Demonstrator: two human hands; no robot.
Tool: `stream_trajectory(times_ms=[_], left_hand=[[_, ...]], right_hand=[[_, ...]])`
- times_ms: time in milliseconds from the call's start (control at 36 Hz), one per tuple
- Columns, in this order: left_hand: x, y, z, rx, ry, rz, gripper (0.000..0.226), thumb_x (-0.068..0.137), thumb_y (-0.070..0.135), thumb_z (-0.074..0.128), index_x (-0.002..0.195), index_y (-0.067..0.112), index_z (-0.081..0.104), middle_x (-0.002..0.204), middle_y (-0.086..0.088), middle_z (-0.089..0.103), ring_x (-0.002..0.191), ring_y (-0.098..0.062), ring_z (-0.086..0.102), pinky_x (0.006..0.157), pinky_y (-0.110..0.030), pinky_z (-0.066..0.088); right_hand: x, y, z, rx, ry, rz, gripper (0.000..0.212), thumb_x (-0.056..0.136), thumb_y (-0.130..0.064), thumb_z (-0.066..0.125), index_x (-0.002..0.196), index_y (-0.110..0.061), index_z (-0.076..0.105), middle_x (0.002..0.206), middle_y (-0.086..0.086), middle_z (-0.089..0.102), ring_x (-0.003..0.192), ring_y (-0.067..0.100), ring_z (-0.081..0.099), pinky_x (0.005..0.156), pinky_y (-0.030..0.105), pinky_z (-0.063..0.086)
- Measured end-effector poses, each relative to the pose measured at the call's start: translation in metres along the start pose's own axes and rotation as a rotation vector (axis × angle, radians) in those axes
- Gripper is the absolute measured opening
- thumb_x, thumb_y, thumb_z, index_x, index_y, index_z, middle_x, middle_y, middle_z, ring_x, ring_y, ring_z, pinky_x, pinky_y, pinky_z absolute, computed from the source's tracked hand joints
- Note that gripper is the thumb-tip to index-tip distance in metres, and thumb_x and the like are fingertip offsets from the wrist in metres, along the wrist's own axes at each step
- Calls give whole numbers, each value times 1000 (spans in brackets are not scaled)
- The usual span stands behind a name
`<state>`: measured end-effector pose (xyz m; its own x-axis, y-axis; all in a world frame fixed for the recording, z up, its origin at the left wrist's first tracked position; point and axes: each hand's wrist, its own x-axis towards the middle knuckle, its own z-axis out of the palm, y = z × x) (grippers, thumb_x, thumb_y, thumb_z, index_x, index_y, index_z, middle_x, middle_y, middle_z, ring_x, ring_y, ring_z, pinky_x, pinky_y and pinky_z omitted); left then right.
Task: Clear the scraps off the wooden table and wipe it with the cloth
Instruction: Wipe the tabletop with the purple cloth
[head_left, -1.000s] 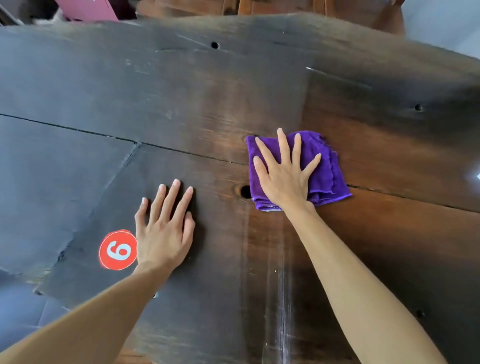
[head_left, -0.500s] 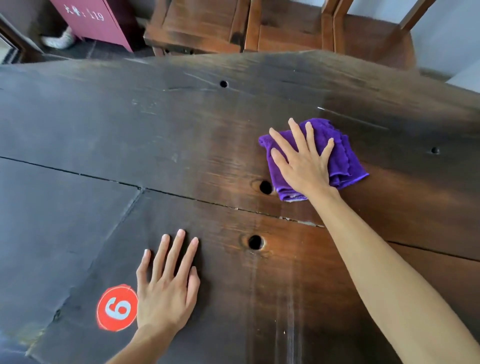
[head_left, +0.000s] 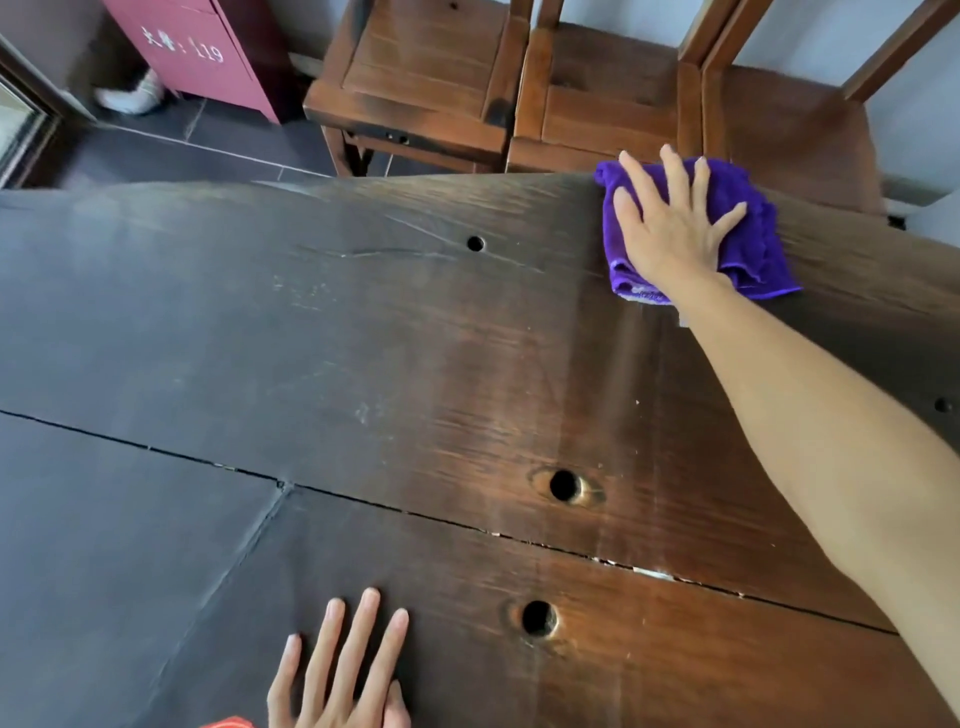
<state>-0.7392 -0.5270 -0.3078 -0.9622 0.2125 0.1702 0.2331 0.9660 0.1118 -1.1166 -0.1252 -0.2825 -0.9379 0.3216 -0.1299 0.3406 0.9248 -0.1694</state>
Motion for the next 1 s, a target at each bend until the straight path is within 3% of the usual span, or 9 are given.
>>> stream_trajectory(times_ms=[139,278,472,667,1000], left_hand=[[5,-4,1,-11,-20,28,55,80,30,41,130,31,63,130,-7,66,156,-15,19,119,-45,24],[2,-2,-3,-15,-20,-11,59,80,23,39,131,30,68,136,-4,63,153,-16,28,103,-52,39],[-16,-10,1,19,-94,14,65,83,26,44,146,32,52,159,1,44,150,-23,36,112,-52,35],[-20,-11,-2,-18,-203,-2,65,94,31,39,158,33,33,168,2,28,155,-23,25,123,-52,22],[-15,-9,-16,-36,-341,3,60,99,43,32,157,28,38,167,1,28,156,-25,22,124,-54,18]], right_hand=[[33,-6,-7,19,27,103,58,96,-69,5,152,-57,16,170,-7,13,157,31,3,108,82,-6],[25,-14,-2,-10,56,148,61,93,-72,4,152,-59,11,171,-6,3,157,33,-3,105,85,-6],[-16,-30,11,-8,39,151,59,96,-68,7,154,-57,8,171,-5,-1,156,37,-7,104,85,-8],[-101,-52,35,-20,46,68,57,98,-66,12,154,-56,9,171,-6,-2,156,38,-7,104,86,-7],[-283,-76,66,-65,46,-82,56,100,-64,22,155,-53,21,171,-1,8,156,40,2,103,87,2]])
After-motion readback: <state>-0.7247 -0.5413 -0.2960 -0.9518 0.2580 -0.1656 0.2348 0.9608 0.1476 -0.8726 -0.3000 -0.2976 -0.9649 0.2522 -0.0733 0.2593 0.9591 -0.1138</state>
